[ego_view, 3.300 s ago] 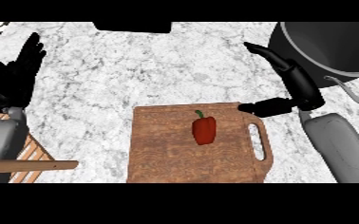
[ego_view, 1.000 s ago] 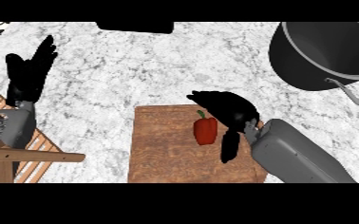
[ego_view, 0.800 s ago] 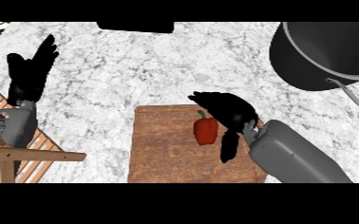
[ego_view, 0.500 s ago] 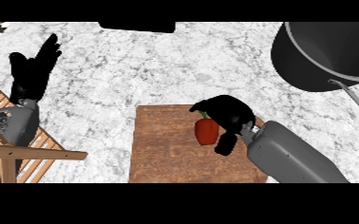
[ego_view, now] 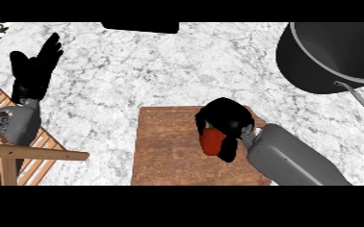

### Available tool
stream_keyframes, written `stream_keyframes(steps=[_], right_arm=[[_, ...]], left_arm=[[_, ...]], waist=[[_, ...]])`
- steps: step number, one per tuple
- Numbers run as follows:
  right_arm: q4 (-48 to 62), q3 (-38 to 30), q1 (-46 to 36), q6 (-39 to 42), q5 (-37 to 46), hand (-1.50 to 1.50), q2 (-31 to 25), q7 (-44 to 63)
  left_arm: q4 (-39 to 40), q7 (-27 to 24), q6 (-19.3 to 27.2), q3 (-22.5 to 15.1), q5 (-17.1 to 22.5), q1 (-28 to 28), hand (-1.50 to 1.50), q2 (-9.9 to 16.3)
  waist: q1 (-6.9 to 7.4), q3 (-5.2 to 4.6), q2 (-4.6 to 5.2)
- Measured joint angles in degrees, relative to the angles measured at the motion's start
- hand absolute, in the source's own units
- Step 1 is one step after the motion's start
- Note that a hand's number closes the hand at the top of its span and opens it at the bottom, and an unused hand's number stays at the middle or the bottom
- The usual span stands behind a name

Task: Pick the bell pepper from the cutting board and place it in the pot

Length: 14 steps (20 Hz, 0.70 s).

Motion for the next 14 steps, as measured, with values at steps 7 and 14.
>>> stream_keyframes(steps=[7, 14], right_arm=[[0.57, -0.59, 0.84, -3.00, 1.75, 1.50, 2.02, 1.13], [-2.12, -3.21, 2.96, -8.57, 3.23, 1.50, 5.88, 9.80]], left_arm=[[0.08, -0.31, 0.30, 0.12, 0.90, 0.53, 0.00, 0.48], [0.07, -0.61, 0.41, 0.49, 1.42, 1.44, 0.00, 0.94]], waist=[[-0.62, 0.15, -0.30], [-1.55, 0.19, -0.87]])
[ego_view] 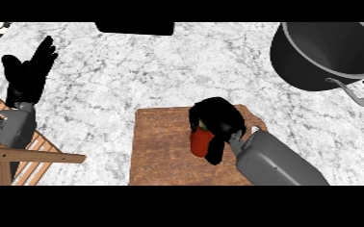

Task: Pick the bell pepper from the cutting board and place it in the pot

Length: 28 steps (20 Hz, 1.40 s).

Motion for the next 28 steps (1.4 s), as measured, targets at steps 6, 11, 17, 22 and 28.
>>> stream_keyframes(steps=[6, 11, 17, 22, 28], right_arm=[[-7.15, -6.40, -0.26, -8.77, 2.90, 1.50, 0.35, 5.08], [-13.79, -12.66, -1.84, -16.07, 7.38, 1.50, -0.78, 9.65], [-19.64, -19.35, -1.32, -20.74, 11.46, 1.50, -4.53, 13.16], [-21.60, -24.80, -0.60, -21.42, 11.30, 1.50, -7.46, 14.77], [-20.89, -31.69, 1.46, -22.02, 7.08, 1.50, -10.38, 12.37]], left_arm=[[0.13, -0.33, -0.47, 0.63, 0.52, 1.28, 0.00, 0.58], [-0.09, -0.52, -0.41, 1.13, 0.79, 2.18, 0.00, 0.86], [-1.02, -0.39, 0.21, 1.28, 0.66, 2.59, 0.00, 0.76], [-1.43, 0.35, 0.34, 1.00, 0.43, 2.15, 0.00, 0.51], [-1.82, 0.37, 0.52, 0.57, 0.36, 1.57, 0.00, 0.26]], waist=[[-1.33, 0.04, -0.91], [-2.13, 0.15, -1.27], [-2.13, 0.26, -0.79], [-1.55, 0.23, -0.23], [-0.84, 0.25, 0.42]])
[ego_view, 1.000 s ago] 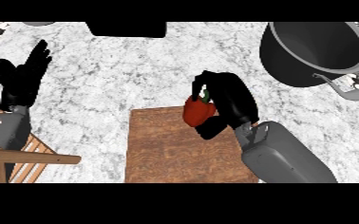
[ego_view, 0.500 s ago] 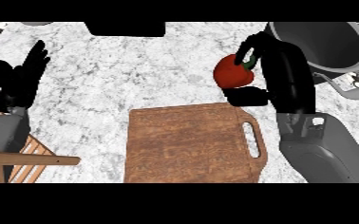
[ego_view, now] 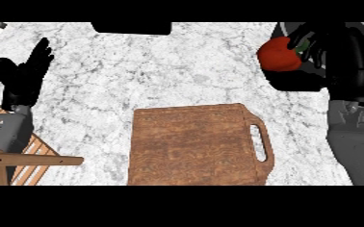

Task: Pick the bell pepper from the cutting board and place it in the pot

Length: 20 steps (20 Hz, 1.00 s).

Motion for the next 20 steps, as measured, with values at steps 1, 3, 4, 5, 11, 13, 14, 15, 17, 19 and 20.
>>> stream_keyframes(steps=[1, 3, 4, 5, 11, 13, 14, 15, 17, 19, 20], right_arm=[[0.69, -1.05, 0.11, -0.18, -0.75, 1.50, -0.21, -0.54], [2.19, -2.83, 0.77, -0.50, -2.22, 1.50, -0.67, -2.21], [3.27, -3.66, 1.06, -0.67, -2.59, 1.50, -1.14, -3.27], [4.33, -4.77, 1.04, -0.94, -3.60, 1.50, -1.19, -4.22], [12.31, -8.01, 1.51, -2.64, -0.21, 1.50, -6.22, -10.43], [15.81, -8.22, 1.75, -3.60, 2.65, 1.50, -8.18, -12.08], [17.64, -8.20, 1.74, -4.16, 3.97, 1.50, -8.85, -12.80], [19.27, -8.27, 1.95, -4.79, 4.93, 1.50, -9.27, -13.51], [22.68, -8.12, 1.41, -5.89, 6.33, 1.50, -9.34, -14.81], [25.73, -8.59, 1.05, -6.65, 6.58, 1.50, -9.73, -16.72], [27.29, -8.70, 0.71, -7.11, 6.82, 1.50, -9.70, -17.44]], left_arm=[[-0.04, -0.03, -0.07, -0.13, -0.02, -0.19, 0.00, -0.06], [-0.09, 0.29, -0.21, -0.27, 0.08, -0.46, 0.00, -0.11], [-0.12, 0.42, -0.27, -0.39, 0.13, -0.64, 0.00, -0.15], [-0.14, 0.41, -0.29, -0.50, 0.16, -0.81, 0.00, -0.20], [-0.04, 0.12, -0.31, -1.15, 0.24, -1.87, 0.00, -0.51], [-0.02, 0.20, -0.45, -1.48, 0.39, -2.32, 0.00, -0.58], [-0.07, 0.25, -0.45, -1.78, 0.53, -2.63, 0.00, -0.64], [-0.14, 0.17, -0.42, -2.06, 0.54, -2.83, 0.00, -0.70], [-0.27, 0.35, -0.03, -2.45, 0.58, -3.48, 0.00, -1.08], [-0.37, 0.34, -0.11, -2.91, 0.71, -3.90, 0.00, -1.19], [-0.38, 0.37, 0.02, -3.13, 0.74, -4.24, 0.00, -1.33]], waist=[[0.20, 0.00, 0.14], [0.46, 0.04, 0.35], [0.63, 0.05, 0.46], [0.80, 0.05, 0.58], [1.76, 0.03, 1.12], [2.14, 0.03, 1.31], [2.35, 0.01, 1.42], [2.55, -0.05, 1.49], [2.96, -0.11, 1.71], [3.25, -0.24, 1.77], [3.47, -0.29, 1.83]])
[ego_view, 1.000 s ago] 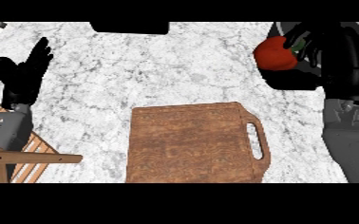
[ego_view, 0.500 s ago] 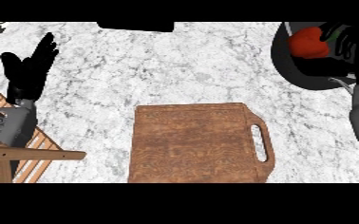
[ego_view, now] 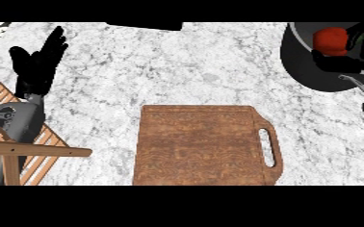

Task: Pick the bell pepper from the cutting board and place it in the pot

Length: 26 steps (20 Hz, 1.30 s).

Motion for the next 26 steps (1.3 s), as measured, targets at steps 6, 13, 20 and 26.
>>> stream_keyframes(steps=[6, 13, 20, 26], right_arm=[[9.33, -2.49, -0.96, -0.76, -3.84, -1.50, 2.36, -4.24], [16.74, -6.37, -3.88, 4.03, -13.18, -1.50, 5.34, -11.93], [19.48, -14.70, -6.52, 5.34, -24.91, -1.50, 8.65, -21.63], [23.69, -22.80, -6.93, 9.95, -33.58, -1.50, 6.18, -28.12]], left_arm=[[0.13, 0.00, 0.33, -0.50, 0.29, -1.05, 0.00, -0.53], [0.73, -0.44, 0.46, -0.87, 0.52, -1.79, 0.00, -0.68], [0.90, -0.23, 0.73, -0.10, 0.84, -1.27, 0.00, -0.64], [0.16, -0.51, 0.79, 0.58, 0.70, -0.19, 0.00, -0.61]], waist=[[0.65, 0.10, 0.35], [1.06, 0.09, 0.35], [0.25, 0.34, -0.04], [-0.67, 0.49, -0.21]])
